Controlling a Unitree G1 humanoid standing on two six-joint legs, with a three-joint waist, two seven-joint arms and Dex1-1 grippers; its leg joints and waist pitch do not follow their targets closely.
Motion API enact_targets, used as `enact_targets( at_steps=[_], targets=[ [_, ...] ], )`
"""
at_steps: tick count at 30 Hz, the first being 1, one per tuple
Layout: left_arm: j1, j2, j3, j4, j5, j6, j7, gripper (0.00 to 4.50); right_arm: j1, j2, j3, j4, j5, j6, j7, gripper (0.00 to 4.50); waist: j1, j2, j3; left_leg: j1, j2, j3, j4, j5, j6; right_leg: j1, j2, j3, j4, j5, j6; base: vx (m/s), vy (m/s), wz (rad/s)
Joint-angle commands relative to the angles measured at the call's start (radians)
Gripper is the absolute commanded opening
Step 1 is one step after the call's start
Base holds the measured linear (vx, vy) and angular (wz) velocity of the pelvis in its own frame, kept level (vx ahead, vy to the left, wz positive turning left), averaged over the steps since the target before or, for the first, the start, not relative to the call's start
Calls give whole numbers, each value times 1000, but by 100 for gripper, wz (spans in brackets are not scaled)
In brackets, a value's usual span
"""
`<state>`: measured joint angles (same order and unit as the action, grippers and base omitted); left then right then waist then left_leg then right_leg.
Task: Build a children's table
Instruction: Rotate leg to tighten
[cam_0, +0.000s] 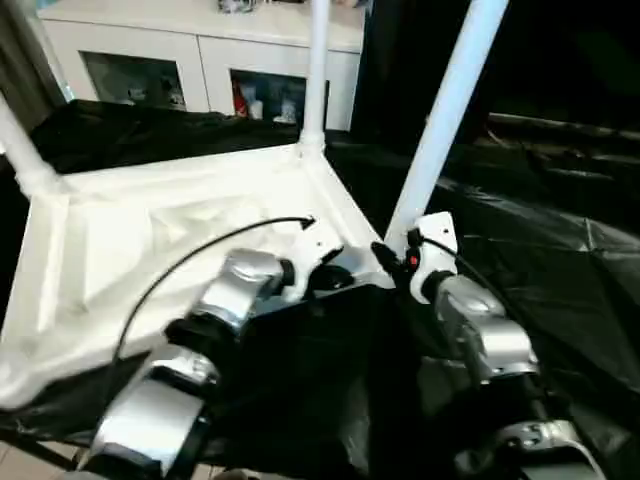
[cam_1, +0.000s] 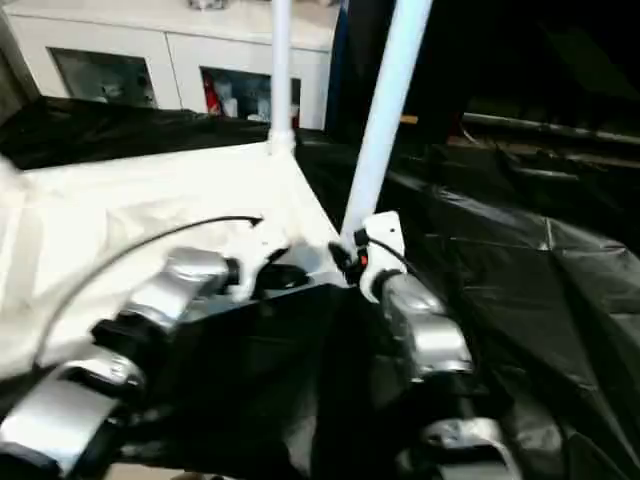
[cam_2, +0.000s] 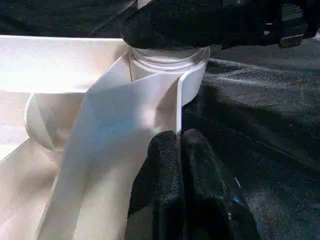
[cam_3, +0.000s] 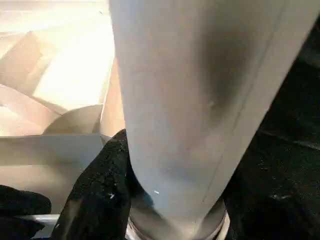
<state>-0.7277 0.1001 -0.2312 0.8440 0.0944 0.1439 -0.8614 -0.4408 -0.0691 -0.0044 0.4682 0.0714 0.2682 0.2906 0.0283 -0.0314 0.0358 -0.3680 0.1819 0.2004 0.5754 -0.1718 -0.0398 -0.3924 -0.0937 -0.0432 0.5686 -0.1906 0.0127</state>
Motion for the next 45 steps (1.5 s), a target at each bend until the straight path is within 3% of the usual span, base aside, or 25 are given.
enact_targets(
  at_steps=[1, 2, 3, 10, 13, 20, 23, 24, 27, 29, 33, 36, 39, 42, 45],
  targets=[
    [-10, -67, 3, -2, -34, -28, 9, 0, 30, 37, 65, 63, 1, 19, 45, 207, -11, -2, -36, 32, 45, -42, -87, -519, -45, 0, -54, 22, -101, -554, -87, 0, 0, 0],
    [-10, -62, 2, -2, -33, -34, 3, 0, 31, 32, 66, 62, 3, 13, 57, 260, -11, -2, -36, 30, 45, -42, -89, -519, -42, 1, -53, 23, -99, -535, -93, 0, 0, 0],
    [-8, -53, 2, -4, -33, -37, -5, 0, 31, 24, 63, 55, 14, 13, 77, 274, -10, -2, -37, 31, 45, -41, -89, -515, -39, 1, -53, 24, -98, -514, -101, 0, 0, 0],
    [0, -2, -2, -22, -41, -47, -88, 0, 31, -59, 76, 11, 41, 5, 249, 280, -4, -5, -39, 25, 46, -34, -88, -459, -14, 12, -57, 32, -91, -442, -137, 0, 0, 0],
    [6, 30, -10, -33, -46, -59, -150, 0, 40, -109, 93, -11, 53, -3, 351, 280, 3, -10, -41, 20, 47, -29, -87, -390, 10, 19, -59, 35, -85, -394, -150, 0, 0, 0],
    [38, 151, -57, -104, -82, -62, -451, 0, 83, -267, 130, -103, 108, -2, 653, 280, 10, -10, -48, 14, 53, -24, -81, -306, 42, 28, -58, 36, -67, -286, -203, 0, 0, 0],
    [38, 174, -67, -110, -83, -54, -499, 0, 90, -293, 136, -118, 119, 0, 702, 280, 11, -10, -56, 9, 52, -19, -69, -214, 65, 32, -53, 36, -43, -118, -254, 54, -18, 1],
    [36, 184, -70, -110, -84, -51, -520, 0, 94, -308, 140, -125, 124, 0, 730, 280, 14, -11, -60, 10, 50, -16, -63, -165, 83, 35, -50, 34, -32, -33, -277, 53, -10, 0],
    [26, 210, -73, -108, -85, -39, -569, 0, 99, -352, 155, -141, 138, 5, 813, 280, 25, -13, -60, 7, 51, -9, -55, -91, 129, 41, -47, 30, -18, 86, -313, 0, 0, 0],
    [23, 213, -73, -110, -88, -37, -575, 0, 99, -359, 159, -140, 139, 3, 827, 280, 32, -13, -58, 9, 54, -7, -54, -102, 132, 38, -49, 28, -19, 58, -316, 0, 0, 0],
    [26, 208, -67, -119, -95, -34, -569, 0, 98, -343, 168, -146, 147, 13, 825, 251, 38, -11, -50, 14, 58, -6, -61, -205, 67, 30, -52, 30, -36, -134, -280, 0, 0, 0],
    [30, 203, -68, -123, -101, -34, -564, 0, 103, -339, 172, -157, 154, 21, 831, 234, 35, -11, -47, 16, 59, -9, -67, -253, 28, 26, -52, 32, -44, -218, -249, 0, 0, 0],
    [32, 195, -63, -116, -98, -43, -545, 0, 110, -334, 173, -163, 155, 27, 828, 223, 32, -13, -48, 17, 58, -12, -68, -268, 15, 25, -52, 33, -45, -228, -239, 0, 0, 0],
    [13, 158, -31, -69, -82, -66, -403, 0, 117, -300, 159, -135, 127, 46, 718, 220, 30, -17, -48, 17, 56, -11, -67, -261, 20, 22, -53, 34, -46, -215, -235, 0, 0, 0],
    [-3, 132, -14, -40, -74, -63, -317, 0, 105, -261, 138, -80, 89, 57, 584, 216, 22, -18, -43, 15, 52, -14, -71, -294, -1, 20, -54, 33, -55, -304, -211, 0, 0, 0]
  ],
)
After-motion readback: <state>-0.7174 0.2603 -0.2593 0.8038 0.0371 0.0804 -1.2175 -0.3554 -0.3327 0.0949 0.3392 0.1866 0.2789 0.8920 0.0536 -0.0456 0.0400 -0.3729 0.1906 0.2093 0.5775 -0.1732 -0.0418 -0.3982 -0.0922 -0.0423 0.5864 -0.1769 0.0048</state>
